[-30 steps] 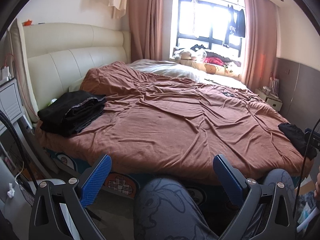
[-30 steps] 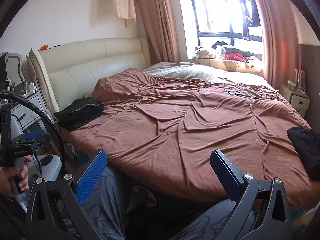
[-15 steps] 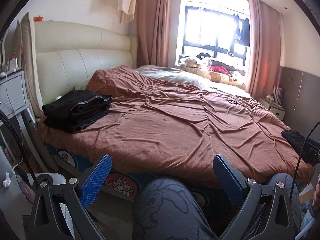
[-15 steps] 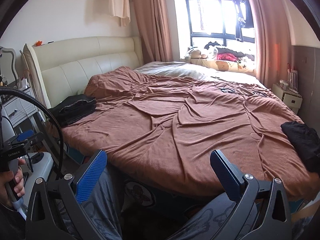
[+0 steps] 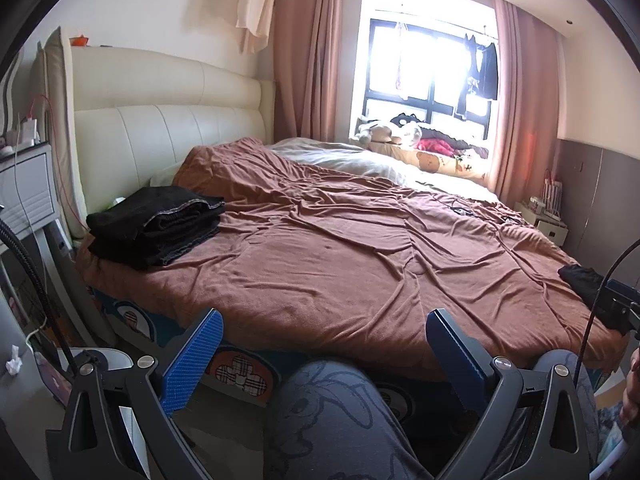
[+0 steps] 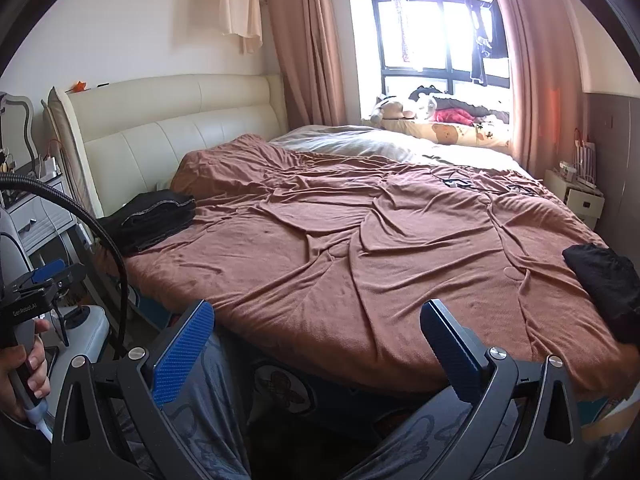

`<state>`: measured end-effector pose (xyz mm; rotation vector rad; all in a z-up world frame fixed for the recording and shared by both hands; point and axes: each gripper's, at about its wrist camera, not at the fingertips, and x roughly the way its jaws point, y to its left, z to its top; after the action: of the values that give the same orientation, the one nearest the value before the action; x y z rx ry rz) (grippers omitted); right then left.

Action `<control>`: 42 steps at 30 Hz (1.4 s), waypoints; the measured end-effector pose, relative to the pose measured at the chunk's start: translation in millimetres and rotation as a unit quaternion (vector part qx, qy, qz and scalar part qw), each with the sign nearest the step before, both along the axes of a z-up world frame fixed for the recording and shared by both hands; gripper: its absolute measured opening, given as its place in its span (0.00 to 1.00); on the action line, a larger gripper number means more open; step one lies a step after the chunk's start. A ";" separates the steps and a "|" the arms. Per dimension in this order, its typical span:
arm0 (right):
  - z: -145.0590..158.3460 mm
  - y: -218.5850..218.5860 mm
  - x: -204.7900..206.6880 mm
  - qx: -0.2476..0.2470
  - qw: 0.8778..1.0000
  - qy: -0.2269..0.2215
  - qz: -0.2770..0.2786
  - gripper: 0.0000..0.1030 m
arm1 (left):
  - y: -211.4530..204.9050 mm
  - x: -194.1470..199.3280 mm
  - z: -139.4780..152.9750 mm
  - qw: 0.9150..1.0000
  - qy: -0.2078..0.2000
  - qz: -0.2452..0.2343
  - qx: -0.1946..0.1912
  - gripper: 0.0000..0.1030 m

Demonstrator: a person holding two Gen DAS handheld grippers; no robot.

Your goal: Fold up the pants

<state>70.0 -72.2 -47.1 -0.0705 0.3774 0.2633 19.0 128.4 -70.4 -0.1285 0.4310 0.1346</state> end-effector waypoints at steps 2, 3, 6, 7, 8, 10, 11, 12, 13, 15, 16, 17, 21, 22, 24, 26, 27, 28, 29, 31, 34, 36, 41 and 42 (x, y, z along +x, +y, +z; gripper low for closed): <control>-0.5 -0.6 -0.2 0.003 1.000 0.001 0.002 1.00 | 0.5 -0.9 -0.2 1.000 0.000 0.000 -0.001 0.99; -0.8 -1.1 -0.6 0.003 1.000 0.000 0.002 1.00 | 0.9 -1.4 -0.3 1.000 0.000 0.000 -0.001 0.99; -1.9 0.1 -1.1 0.000 1.000 0.000 -0.001 1.00 | 1.0 -0.9 -0.2 1.000 0.000 0.000 -0.001 0.99; -1.9 0.1 -1.4 0.001 1.000 0.000 0.000 1.00 | 1.1 -0.8 -0.2 1.000 0.000 0.000 -0.001 0.99; -1.7 -0.2 -1.5 0.002 1.000 0.000 0.000 1.00 | 1.3 -1.2 -0.1 1.000 -0.001 0.000 -0.001 0.99; -1.6 -1.2 -2.1 0.006 1.000 0.001 0.000 1.00 | 1.3 -2.3 -0.4 1.000 -0.001 0.000 -0.001 0.99; -1.8 -1.9 -2.5 0.008 1.000 0.001 0.001 1.00 | 1.3 -2.5 -0.3 1.000 -0.001 0.000 0.000 0.99; -2.1 -2.4 -3.2 0.010 1.000 0.001 0.001 1.00 | 1.3 -3.0 -0.4 1.000 0.000 0.000 0.000 0.99; -2.1 -2.4 -3.6 0.011 1.000 0.000 0.000 1.00 | 1.4 -4.3 -0.4 1.000 0.000 -0.001 0.000 0.99; -2.4 -2.3 -4.7 0.012 1.000 0.000 0.000 1.00 | 0.3 -6.9 0.3 1.000 -0.001 -0.002 0.001 0.99; -2.5 -2.7 -5.2 0.012 1.000 -0.001 0.000 1.00 | 0.1 -7.1 0.3 1.000 -0.001 -0.002 0.001 0.99; -2.8 -3.2 -5.9 0.013 1.000 -0.001 -0.001 1.00 | -0.3 -8.0 0.5 1.000 -0.002 -0.002 0.003 0.99; -2.1 -4.8 -7.6 0.015 1.000 0.000 -0.003 1.00 | -4.4 -11.8 1.7 1.000 -0.003 -0.006 0.006 0.99; -1.8 -5.3 -8.3 0.016 1.000 -0.001 -0.003 1.00 | -5.5 -12.4 2.1 1.000 -0.003 -0.007 0.007 0.99; -1.5 -5.6 -10.1 0.016 1.000 -0.003 -0.003 1.00 | -7.5 -13.1 3.0 1.000 -0.003 -0.009 0.008 0.99; -1.4 -5.7 -11.5 0.015 1.000 -0.003 -0.003 1.00 | -9.7 -13.7 3.6 1.000 -0.004 -0.011 0.010 0.99; -1.7 -6.1 -11.6 0.015 1.000 -0.003 -0.002 1.00 | -10.7 -13.9 4.1 1.000 -0.005 -0.012 0.010 0.99; -1.6 -6.4 -12.0 0.015 1.000 -0.002 -0.001 1.00 | -12.0 -14.5 4.8 1.000 -0.005 -0.013 0.010 0.99; -1.6 -6.7 -12.6 0.016 1.000 -0.003 -0.001 1.00 | -13.0 -15.0 5.6 1.000 -0.006 -0.016 0.009 0.99; -1.2 -6.9 -13.6 0.017 1.000 -0.003 -0.002 1.00 | -15.5 -16.7 6.6 1.000 -0.008 -0.017 0.012 0.99; -1.3 -7.0 -14.5 0.018 1.000 -0.003 -0.001 1.00 | -18.6 -17.7 8.8 1.000 -0.008 -0.019 0.014 0.99; -1.1 -7.7 -15.9 0.020 1.000 -0.005 -0.002 1.00 | -20.2 -18.8 10.1 1.000 -0.009 -0.020 0.015 0.99; -1.0 -10.9 -19.0 0.024 1.000 -0.007 -0.002 1.00 | -21.6 -21.1 12.9 1.000 -0.013 -0.019 0.015 0.99; -1.3 -10.9 -19.8 0.025 1.000 -0.008 -0.003 1.00 | -22.2 -21.5 13.6 1.000 -0.013 -0.019 0.016 0.99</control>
<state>50.2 -83.2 -48.4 -0.0226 0.3557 0.2663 -2.5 106.3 -56.8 -0.0906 0.4048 0.1023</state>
